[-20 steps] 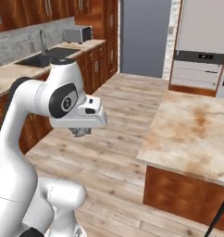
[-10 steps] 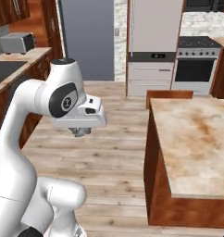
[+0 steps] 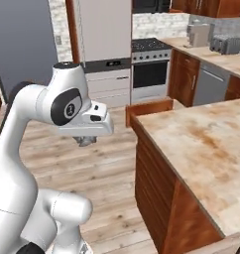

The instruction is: Pick up the metallic utensils from the counter and place them in the open drawer. Make sure not to pick up any wooden utensils.

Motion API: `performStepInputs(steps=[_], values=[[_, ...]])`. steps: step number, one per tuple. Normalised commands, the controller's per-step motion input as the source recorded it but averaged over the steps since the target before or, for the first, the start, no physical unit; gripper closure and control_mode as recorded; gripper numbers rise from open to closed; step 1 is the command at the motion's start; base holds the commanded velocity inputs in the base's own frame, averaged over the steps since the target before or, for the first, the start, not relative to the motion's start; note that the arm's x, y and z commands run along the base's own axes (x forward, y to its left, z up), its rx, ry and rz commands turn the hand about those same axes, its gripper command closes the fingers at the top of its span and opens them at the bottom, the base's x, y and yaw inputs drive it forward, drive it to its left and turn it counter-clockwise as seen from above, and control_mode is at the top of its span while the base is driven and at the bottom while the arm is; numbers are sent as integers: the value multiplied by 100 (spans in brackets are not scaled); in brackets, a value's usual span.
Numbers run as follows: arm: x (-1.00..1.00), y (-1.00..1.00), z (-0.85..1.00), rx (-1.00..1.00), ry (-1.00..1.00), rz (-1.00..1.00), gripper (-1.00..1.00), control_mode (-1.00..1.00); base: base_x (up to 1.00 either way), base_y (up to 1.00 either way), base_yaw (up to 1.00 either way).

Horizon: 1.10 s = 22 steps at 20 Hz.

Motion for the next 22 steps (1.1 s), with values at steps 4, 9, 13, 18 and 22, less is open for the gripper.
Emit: performStepInputs(steps=[4, 9, 13, 18, 22], values=[[0, 0, 0, 0, 0, 0, 100, 100, 100, 92, -58], [0, 0, 0, 0, 0, 0, 100, 100, 100, 98, -57], [0, 0, 0, 0, 0, 0, 100, 100, 87, 100, -51], [0, 0, 0, 0, 0, 0, 100, 100, 84, 100, -51], [0, 0, 0, 0, 0, 0, 100, 100, 48, 100, -37]])
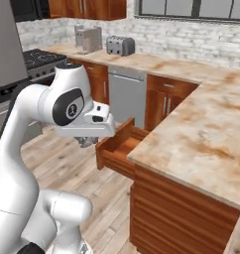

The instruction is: Pick up the metallic utensils from the counter and place them in the open drawer. Make sure not to pick up any wooden utensils.

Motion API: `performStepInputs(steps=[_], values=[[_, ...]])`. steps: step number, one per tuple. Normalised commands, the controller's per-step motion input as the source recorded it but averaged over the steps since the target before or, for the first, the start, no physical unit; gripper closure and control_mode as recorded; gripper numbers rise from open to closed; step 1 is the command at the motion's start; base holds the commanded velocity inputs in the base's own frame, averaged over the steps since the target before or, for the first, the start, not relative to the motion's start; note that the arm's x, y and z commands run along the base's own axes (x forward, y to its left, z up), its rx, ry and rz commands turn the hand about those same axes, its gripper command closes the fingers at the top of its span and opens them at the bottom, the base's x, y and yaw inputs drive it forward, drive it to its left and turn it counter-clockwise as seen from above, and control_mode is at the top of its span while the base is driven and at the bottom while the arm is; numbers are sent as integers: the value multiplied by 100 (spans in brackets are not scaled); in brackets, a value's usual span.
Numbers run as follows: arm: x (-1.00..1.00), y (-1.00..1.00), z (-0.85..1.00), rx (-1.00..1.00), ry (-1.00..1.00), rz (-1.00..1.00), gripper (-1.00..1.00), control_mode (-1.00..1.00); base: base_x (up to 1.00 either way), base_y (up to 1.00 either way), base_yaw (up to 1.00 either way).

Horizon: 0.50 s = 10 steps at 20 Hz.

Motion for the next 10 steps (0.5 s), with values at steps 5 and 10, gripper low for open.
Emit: performStepInputs(steps=[5, 10], values=[[0, 0, 0, 0, 0, 0, 100, 100, 56, 84, -35], [0, 0, 0, 0, 0, 0, 100, 100, 64, 56, -51]])
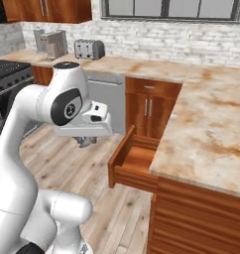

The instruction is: Pick up the metallic utensils from the counter and place them in the open drawer. Make sure not to pick up any wooden utensils.

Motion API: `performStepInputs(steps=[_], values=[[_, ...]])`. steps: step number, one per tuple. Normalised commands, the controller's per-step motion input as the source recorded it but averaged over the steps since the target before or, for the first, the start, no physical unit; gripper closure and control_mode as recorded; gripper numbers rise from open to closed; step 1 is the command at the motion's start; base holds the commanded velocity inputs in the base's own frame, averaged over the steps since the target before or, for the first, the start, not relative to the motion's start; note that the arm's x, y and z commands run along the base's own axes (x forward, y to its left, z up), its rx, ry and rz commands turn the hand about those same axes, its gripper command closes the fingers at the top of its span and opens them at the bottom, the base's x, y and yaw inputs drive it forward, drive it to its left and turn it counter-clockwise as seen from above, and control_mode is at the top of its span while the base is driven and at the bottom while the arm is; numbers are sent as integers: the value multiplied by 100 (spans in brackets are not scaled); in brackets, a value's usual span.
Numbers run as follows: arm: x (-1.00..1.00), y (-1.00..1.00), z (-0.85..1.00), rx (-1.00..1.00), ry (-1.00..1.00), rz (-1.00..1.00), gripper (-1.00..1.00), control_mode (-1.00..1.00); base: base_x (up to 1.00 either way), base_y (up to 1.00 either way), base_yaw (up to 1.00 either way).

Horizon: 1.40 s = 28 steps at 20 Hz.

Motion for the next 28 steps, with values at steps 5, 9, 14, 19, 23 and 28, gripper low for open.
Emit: performStepInputs(steps=[5, 9, 14, 19, 23, 28], values=[[0, 0, 0, 0, 0, 0, 100, 100, 25, -14, -24], [0, 0, 0, 0, 0, 0, 100, 100, 58, -10, -3], [0, 0, 0, 0, 0, 0, 100, 100, 46, 6, -8], [0, 0, 0, 0, 0, 0, 100, 100, 1, 0, -1], [0, 3, -4, 0, 0, 0, 100, -100, 0, 0, 0], [20, 50, -73, 0, 0, 0, 100, -100, 0, 0, 0]])
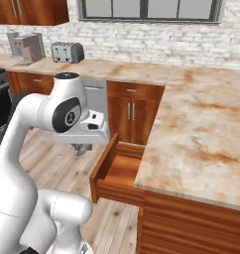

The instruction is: Pick up the metallic utensils from the counter and place them in the open drawer. Make sure not to pick up any wooden utensils.

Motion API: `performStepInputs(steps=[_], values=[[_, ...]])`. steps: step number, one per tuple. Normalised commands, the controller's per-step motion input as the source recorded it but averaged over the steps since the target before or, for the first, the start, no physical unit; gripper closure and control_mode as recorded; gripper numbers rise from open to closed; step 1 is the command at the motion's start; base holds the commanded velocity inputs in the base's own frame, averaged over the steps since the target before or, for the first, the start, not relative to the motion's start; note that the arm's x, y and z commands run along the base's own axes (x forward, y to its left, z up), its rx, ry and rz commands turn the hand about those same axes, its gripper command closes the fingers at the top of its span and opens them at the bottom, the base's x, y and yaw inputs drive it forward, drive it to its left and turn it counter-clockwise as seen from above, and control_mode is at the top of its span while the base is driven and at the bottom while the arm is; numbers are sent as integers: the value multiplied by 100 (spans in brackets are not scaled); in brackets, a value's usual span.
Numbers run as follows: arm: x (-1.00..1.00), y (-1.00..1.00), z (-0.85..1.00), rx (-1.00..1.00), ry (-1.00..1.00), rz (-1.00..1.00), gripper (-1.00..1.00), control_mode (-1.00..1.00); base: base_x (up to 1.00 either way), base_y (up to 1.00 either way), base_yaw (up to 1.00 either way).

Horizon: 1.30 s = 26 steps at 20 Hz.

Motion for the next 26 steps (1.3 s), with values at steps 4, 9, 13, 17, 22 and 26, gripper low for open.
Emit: performStepInputs(steps=[4, 9, 13, 17, 22, 26], values=[[26, 37, -63, 3, 0, -3, 100, -100, 0, 0, 0], [53, -3, -26, 14, 1, -10, 100, -100, 0, 0, 0], [67, 0, -33, 12, 6, -13, 100, -100, 0, 0, 0], [69, 0, -18, 4, 14, -5, 100, -100, 0, 0, 0], [56, 0, -21, 0, 23, 0, 100, -100, 0, 0, 0], [14, 0, -43, 0, 12, 0, 100, -100, 0, 0, 0]])
